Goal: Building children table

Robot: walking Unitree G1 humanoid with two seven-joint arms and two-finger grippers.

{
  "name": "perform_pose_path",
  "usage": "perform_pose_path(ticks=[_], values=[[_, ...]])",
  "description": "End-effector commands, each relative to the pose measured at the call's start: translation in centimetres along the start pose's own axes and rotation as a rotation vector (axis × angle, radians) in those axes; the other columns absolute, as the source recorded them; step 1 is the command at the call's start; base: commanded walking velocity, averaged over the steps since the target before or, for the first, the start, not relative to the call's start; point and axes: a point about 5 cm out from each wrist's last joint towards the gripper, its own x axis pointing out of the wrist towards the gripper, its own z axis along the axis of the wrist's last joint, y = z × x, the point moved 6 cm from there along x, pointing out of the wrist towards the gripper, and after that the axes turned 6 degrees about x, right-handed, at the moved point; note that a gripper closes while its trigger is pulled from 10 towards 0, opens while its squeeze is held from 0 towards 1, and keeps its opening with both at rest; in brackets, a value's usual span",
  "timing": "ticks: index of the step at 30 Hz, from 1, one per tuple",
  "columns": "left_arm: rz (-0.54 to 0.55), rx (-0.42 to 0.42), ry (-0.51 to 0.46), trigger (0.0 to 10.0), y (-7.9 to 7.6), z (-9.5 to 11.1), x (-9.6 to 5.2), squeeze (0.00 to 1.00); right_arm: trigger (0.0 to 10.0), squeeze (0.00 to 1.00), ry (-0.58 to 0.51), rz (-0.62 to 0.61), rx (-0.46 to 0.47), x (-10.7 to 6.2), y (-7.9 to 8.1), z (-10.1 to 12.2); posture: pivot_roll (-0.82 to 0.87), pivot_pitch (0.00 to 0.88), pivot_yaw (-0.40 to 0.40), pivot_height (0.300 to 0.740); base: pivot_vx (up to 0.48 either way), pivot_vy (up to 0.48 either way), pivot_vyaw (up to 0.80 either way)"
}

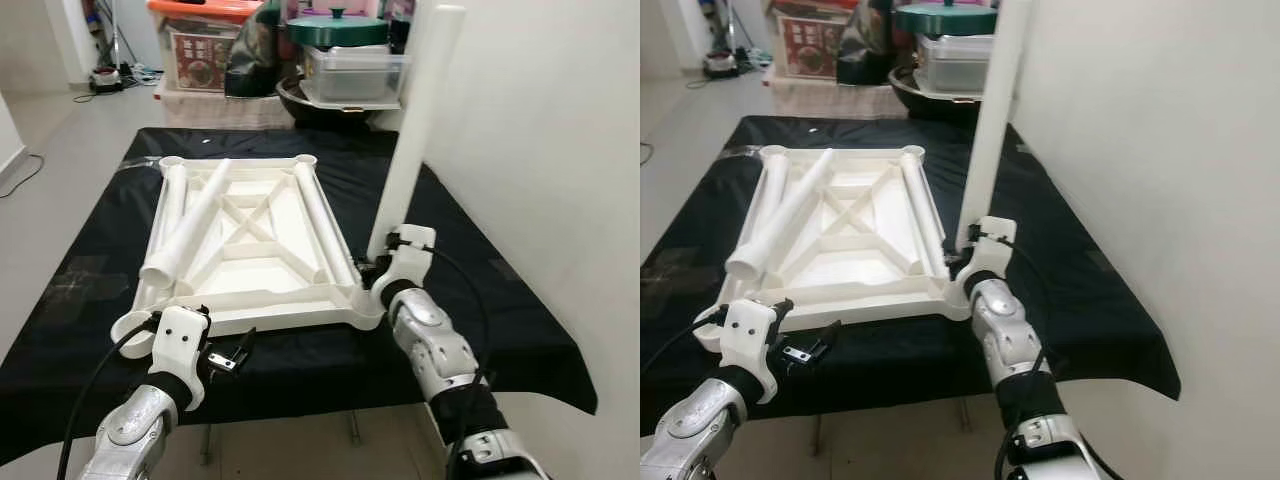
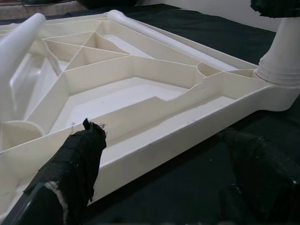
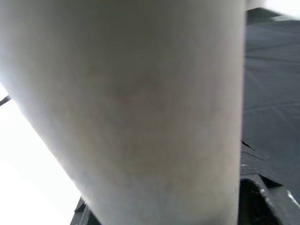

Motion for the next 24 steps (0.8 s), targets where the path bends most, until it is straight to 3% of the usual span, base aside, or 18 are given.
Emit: perform_pose_path(ticks=[1, 2, 3, 4, 5, 6, 7, 9, 10, 13, 16, 17, 18, 20, 21, 22, 23, 24], values=[[-0.005, -0.015, 0.005, 10.0, -0.1, -0.2, 0.1, 0.00, 10.0, 1.00, 0.049, 0.095, 0.017, 0.2, 1.6, -1.3, 0.15, 0.000, -0.126, 0.740, 0.000, 0.000, 0.00], [-0.004, -0.016, 0.004, 10.0, -0.1, -0.1, 0.1, 0.00, 10.0, 1.00, 0.027, 0.180, 0.040, 0.3, 2.8, -0.5, 0.15, 0.000, -0.126, 0.740, 0.000, 0.000, 0.00], [-0.004, -0.016, 0.004, 10.0, -0.1, -0.1, 0.1, 0.00, 10.0, 1.00, 0.027, 0.180, 0.040, 0.3, 2.8, -0.5, 0.15, 0.000, -0.126, 0.740, 0.000, 0.000, 0.00], [-0.003, -0.016, 0.003, 10.0, 0.0, -0.1, 0.1, 0.00, 10.0, 1.00, 0.022, 0.280, 0.072, 0.1, 4.2, -0.1, 0.15, 0.000, -0.126, 0.740, 0.000, 0.000, 0.00], [-0.002, -0.017, 0.001, 10.0, 0.0, -0.1, 0.1, 0.00, 10.0, 0.00, 0.001, 0.411, 0.093, -0.4, 5.9, 0.8, 0.15, 0.000, -0.126, 0.740, 0.000, 0.000, 0.00], [-0.002, -0.017, 0.001, 10.0, 0.0, -0.1, 0.1, 0.00, 10.0, 0.00, 0.001, 0.411, 0.093, -0.4, 5.9, 0.8, 0.15, 0.000, -0.126, 0.740, 0.000, 0.000, 0.00], [-0.003, -0.018, 0.000, 10.0, 0.0, -0.1, 0.1, 0.00, 10.0, 0.00, -0.012, 0.618, 0.076, -2.0, 8.1, 1.7, 0.15, 0.000, -0.127, 0.740, 0.000, 0.000, 0.00], [-0.003, -0.020, -0.002, 10.0, 0.0, 0.0, 0.1, 0.00, 10.0, 0.00, 0.011, 0.895, 0.018, -5.3, 10.5, 1.9, 0.14, 0.000, -0.126, 0.740, 0.000, 0.000, 0.00], [-0.003, -0.020, -0.002, 10.0, 0.0, 0.0, 0.1, 0.00, 10.0, 0.00, 0.011, 0.895, 0.018, -5.3, 10.5, 1.9, 0.14, 0.000, -0.126, 0.740, 0.000, 0.000, 0.00], [-0.004, -0.022, -0.004, 10.0, 0.0, 0.0, 0.2, 0.00, 10.0, 0.00, 0.095, 1.028, -0.063, -7.3, 10.9, 0.3, 0.14, 0.000, -0.127, 0.740, 0.000, 0.000, 0.00], [-0.004, -0.022, -0.005, 10.0, 0.0, 0.0, 0.2, 0.00, 10.0, 0.00, 0.123, 1.049, -0.089, -7.6, 10.9, -0.5, 0.14, 0.000, -0.127, 0.740, 0.000, 0.000, 0.00], [-0.003, -0.023, -0.006, 10.0, -0.1, 0.0, 0.2, 0.00, 5.7, 0.00, 0.120, 1.021, -0.096, -7.1, 10.7, -0.8, 0.14, 0.000, -0.127, 0.740, 0.000, 0.000, 0.00], [-0.002, -0.023, -0.006, 10.0, -0.1, 0.1, 0.2, 0.00, 0.0, 0.00, 0.112, 0.963, -0.097, -6.2, 10.3, -1.1, 0.15, 0.000, -0.138, 0.740, 0.000, 0.000, 0.00], [0.001, -0.024, -0.006, 10.0, -0.1, 0.0, 0.2, 0.00, 0.0, 0.00, 0.056, 0.692, -0.087, -2.6, 8.3, -0.8, 0.15, 0.000, -0.138, 0.740, 0.000, 0.000, 0.00], [0.001, -0.024, -0.006, 10.0, -0.1, 0.0, 0.2, 0.00, 0.0, 0.00, 0.056, 0.692, -0.087, -2.6, 8.3, -0.8, 0.15, 0.000, -0.138, 0.740, 0.000, 0.000, 0.00], [0.001, -0.024, -0.006, 10.0, -0.1, 0.0, 0.2, 0.00, 0.0, 0.00, 0.040, 0.583, -0.074, -1.5, 7.3, -0.6, 0.15, 0.000, -0.138, 0.740, 0.000, 0.000, 0.00], [0.000, -0.024, -0.005, 10.0, -0.1, 0.0, 0.2, 0.00, 0.0, 0.00, 0.046, 0.388, -0.041, -0.1, 5.0, -0.7, 0.15, 0.000, -0.133, 0.740, 0.000, 0.000, 0.00], [-0.001, -0.024, -0.004, 10.0, -0.1, 0.0, 0.1, 0.00, 0.0, 0.00, 0.066, 0.109, -0.001, 0.9, 0.9, -1.1, 0.15, 0.000, -0.131, 0.740, 0.000, 0.000, 0.00]])
